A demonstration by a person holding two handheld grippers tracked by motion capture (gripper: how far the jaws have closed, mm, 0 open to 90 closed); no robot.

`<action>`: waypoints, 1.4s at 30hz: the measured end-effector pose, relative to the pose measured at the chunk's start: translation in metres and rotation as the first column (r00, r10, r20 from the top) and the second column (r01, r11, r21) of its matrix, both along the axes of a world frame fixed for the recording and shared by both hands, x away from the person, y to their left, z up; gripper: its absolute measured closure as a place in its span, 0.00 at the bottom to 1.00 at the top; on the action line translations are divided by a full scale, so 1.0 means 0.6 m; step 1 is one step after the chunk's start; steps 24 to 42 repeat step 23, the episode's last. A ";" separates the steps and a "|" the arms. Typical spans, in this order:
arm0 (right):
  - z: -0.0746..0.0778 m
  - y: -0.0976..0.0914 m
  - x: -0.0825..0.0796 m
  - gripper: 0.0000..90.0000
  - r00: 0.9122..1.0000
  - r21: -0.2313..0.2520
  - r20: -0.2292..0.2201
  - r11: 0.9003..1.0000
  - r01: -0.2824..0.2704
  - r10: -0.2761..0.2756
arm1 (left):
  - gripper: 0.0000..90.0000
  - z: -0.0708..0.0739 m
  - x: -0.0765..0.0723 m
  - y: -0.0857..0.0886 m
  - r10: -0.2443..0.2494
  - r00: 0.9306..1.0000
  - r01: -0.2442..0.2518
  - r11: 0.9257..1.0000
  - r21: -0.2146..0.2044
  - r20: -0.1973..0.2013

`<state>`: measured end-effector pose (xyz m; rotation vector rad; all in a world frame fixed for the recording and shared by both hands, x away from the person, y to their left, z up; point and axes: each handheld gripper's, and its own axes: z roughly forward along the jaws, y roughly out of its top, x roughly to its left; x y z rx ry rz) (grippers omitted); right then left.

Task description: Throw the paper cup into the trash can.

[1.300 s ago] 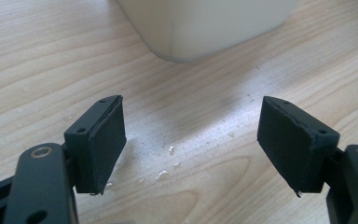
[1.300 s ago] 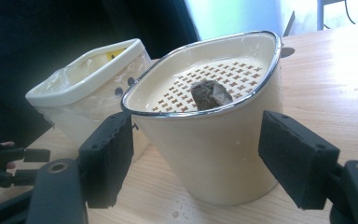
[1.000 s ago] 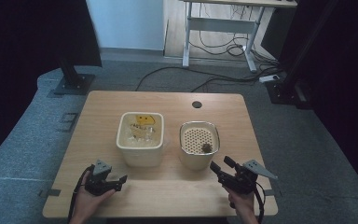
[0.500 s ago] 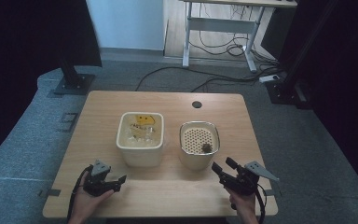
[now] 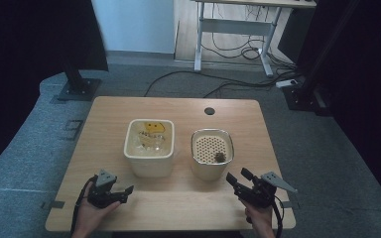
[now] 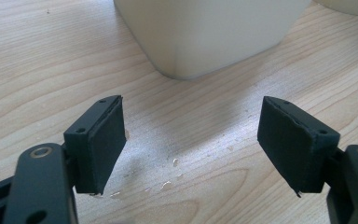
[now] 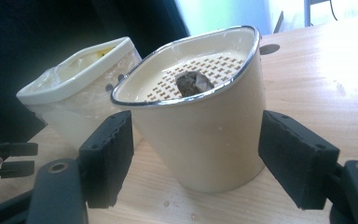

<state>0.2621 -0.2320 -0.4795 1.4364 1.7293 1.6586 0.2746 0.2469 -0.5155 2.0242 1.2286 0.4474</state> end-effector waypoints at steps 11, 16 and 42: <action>-0.004 -0.009 -0.007 0.30 1.000 -0.008 -0.001 1.000 0.018 -0.018 | 0.26 0.002 -0.001 0.000 -0.004 1.000 0.004 1.000 -0.003 0.002; -0.010 -0.017 -0.007 0.30 1.000 -0.010 -0.008 1.000 0.027 -0.027 | 0.26 0.002 -0.001 -0.001 -0.006 1.000 0.006 1.000 -0.001 -0.001; -0.013 -0.018 -0.007 0.30 1.000 -0.048 0.002 0.998 0.026 -0.026 | 0.26 0.003 0.001 -0.001 -0.005 1.000 0.005 1.000 0.002 0.003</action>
